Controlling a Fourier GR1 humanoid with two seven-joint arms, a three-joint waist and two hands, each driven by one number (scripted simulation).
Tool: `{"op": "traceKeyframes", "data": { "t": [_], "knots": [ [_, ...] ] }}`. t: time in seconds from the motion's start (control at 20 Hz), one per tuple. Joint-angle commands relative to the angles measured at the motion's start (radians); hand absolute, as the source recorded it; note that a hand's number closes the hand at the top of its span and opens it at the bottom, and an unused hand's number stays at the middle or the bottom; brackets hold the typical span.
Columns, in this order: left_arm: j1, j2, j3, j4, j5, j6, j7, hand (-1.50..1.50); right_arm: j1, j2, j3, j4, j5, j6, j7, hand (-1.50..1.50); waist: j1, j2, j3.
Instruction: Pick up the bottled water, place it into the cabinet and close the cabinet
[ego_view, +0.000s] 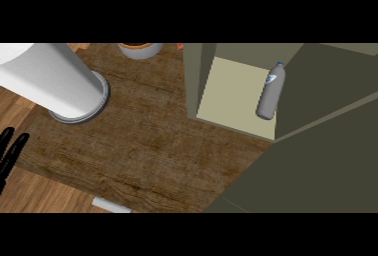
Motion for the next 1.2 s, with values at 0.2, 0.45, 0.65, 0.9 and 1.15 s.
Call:
{"op": "traceKeyframes", "data": {
  "t": [0.2,0.45,0.65,0.9,1.15],
  "knots": [
    [-0.005,0.008,0.000,0.006,0.010,-0.016,0.012,-1.50,-0.153,0.075,-0.034,0.073,0.006,-0.068,0.152,1.50,0.006,-0.012,0.000],
    [-0.025,0.012,0.008,0.019,0.013,-0.015,0.017,-1.50,-0.282,0.104,-0.073,0.164,0.001,-0.077,0.244,1.50,0.000,-0.009,0.003],
    [-0.010,0.000,0.006,0.035,0.019,-0.022,0.010,-1.50,-0.384,0.167,-0.098,0.250,-0.021,-0.114,0.309,1.50,0.008,-0.019,0.003],
    [-0.018,0.003,0.012,0.056,0.024,-0.031,0.014,-1.50,-0.532,0.258,-0.124,0.408,-0.051,-0.153,0.385,1.50,-0.006,-0.020,0.008],
    [-0.020,0.000,0.014,0.079,0.026,-0.029,0.019,-1.50,-0.705,0.362,-0.186,0.562,-0.035,-0.225,0.438,1.50,-0.030,-0.028,0.012]
  ]
}}
